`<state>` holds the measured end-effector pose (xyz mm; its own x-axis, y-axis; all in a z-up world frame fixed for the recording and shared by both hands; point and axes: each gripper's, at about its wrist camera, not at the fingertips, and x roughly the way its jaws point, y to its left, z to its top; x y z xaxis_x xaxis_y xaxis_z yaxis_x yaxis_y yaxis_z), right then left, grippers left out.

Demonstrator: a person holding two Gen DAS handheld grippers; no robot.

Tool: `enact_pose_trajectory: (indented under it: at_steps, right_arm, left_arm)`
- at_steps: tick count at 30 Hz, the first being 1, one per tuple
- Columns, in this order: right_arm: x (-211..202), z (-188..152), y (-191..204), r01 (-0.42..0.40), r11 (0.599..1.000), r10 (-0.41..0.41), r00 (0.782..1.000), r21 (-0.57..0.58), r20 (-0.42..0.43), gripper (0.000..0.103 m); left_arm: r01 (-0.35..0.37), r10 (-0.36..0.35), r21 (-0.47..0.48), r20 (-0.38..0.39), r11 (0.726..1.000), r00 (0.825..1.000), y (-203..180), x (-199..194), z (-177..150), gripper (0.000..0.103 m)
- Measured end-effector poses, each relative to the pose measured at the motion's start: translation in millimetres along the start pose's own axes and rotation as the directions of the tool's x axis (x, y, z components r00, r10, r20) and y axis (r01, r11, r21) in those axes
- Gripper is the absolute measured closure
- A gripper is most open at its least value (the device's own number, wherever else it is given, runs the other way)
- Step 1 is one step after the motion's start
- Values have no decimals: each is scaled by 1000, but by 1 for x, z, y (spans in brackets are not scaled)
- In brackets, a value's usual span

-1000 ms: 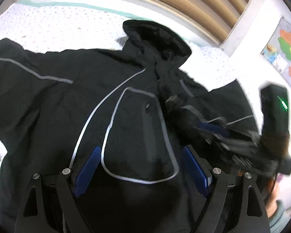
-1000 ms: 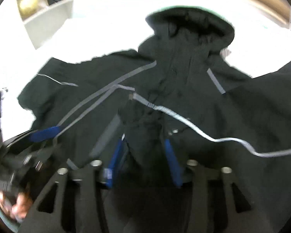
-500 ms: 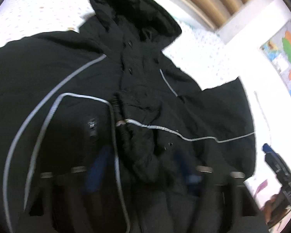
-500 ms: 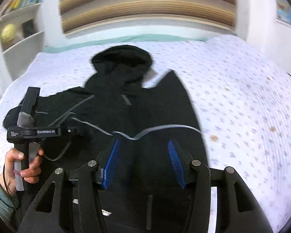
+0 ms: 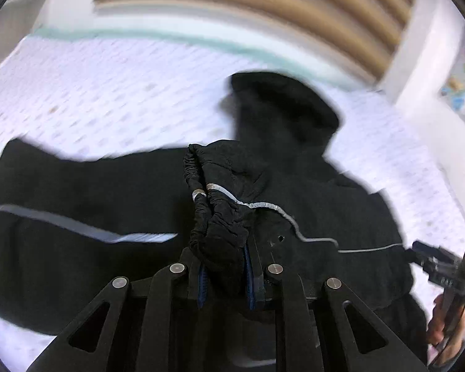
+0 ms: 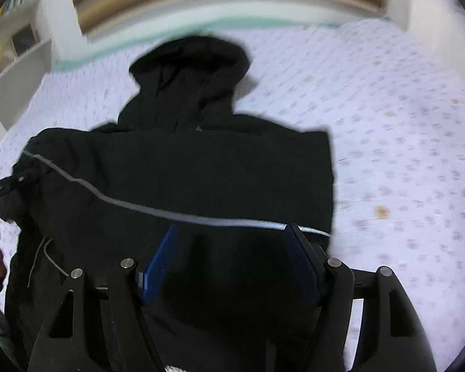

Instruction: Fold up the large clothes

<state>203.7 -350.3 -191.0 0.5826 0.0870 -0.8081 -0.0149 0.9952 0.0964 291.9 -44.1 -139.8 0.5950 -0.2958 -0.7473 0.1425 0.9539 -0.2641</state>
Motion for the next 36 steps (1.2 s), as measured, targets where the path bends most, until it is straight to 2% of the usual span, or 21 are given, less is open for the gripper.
enact_pose_trajectory:
  at_steps: [1,2,4,7,10,11,12,13,14,16,18,20,21,23,25,27,30,32,34,35,36]
  right_arm:
    - [20,0,9,-8,1000,8,999,-8,-33,29]
    - [38,-2,15,15,1000,-16,998,-21,-62,29]
    - [75,-11,25,70,996,-76,988,-49,-138,27]
    - [81,-19,31,98,993,-103,991,-65,-83,24]
    - [75,-18,26,66,997,-70,994,-45,-89,24]
    - [72,-17,25,60,998,-63,994,-33,-88,24]
    - [64,-17,25,63,998,-64,994,-17,-83,24]
    - [54,-17,28,52,999,-52,996,-1,-69,24]
    - [42,-18,34,15,1000,-14,999,6,-48,24]
    - [17,-24,57,-45,999,45,999,-11,-8,24]
    - [-1,-27,82,-47,998,48,999,-37,10,24]
    - [-8,-30,99,-58,998,58,998,-34,3,24]
    - [-6,-31,105,-70,998,70,997,-2,-24,24]
    - [13,-36,100,-93,984,115,983,151,-145,24]
    - [28,-42,88,-94,958,156,964,272,-216,24]
    - [17,-39,86,-89,944,150,974,318,-172,25]
    - [-11,-22,104,-32,974,46,997,226,-59,25]
    - [-16,-16,111,-42,982,42,999,183,3,25]
    - [-1,-14,118,-20,991,14,999,136,45,25]
    - [16,-16,123,35,995,-39,998,91,44,25]
    - [41,-22,121,70,996,-70,998,56,-7,22]
  left_arm:
    - [-10,10,-13,-39,1000,999,12,7,-5,84]
    - [-34,31,-30,-104,999,994,26,21,-13,84]
    - [-48,40,-43,-174,998,984,42,41,-26,81]
    - [3,-7,-29,-123,1000,992,46,35,-39,80]
    - [46,-47,-30,-37,998,998,43,1,-38,75]
    - [46,-46,-26,7,999,999,41,-14,-36,68]
    - [33,-32,-13,59,999,998,36,-30,-32,56]
    - [30,-30,5,94,1000,995,30,-43,-30,51]
    - [44,-48,35,122,998,991,21,-54,-29,48]
    - [86,-94,69,122,994,988,8,-59,-27,48]
    - [117,-123,74,75,990,990,-6,-45,-30,48]
    - [88,-88,44,-9,995,996,-10,-11,-35,48]
    - [58,-57,13,-89,998,994,-9,14,-40,48]
    - [7,-15,-38,-214,999,977,-2,60,-57,50]
    - [-4,3,-1,-180,1000,984,-4,65,-62,50]
    - [-13,13,2,-182,1000,983,-5,62,-60,50]
    - [7,-5,18,-135,1000,991,-7,56,-63,50]
    - [22,-18,40,-103,999,995,-11,45,-67,50]
    - [95,-91,56,-79,994,993,-14,20,-68,50]
    - [131,-127,64,-53,989,990,-13,2,-67,49]
    - [148,-147,75,-17,986,989,-11,-21,-67,49]
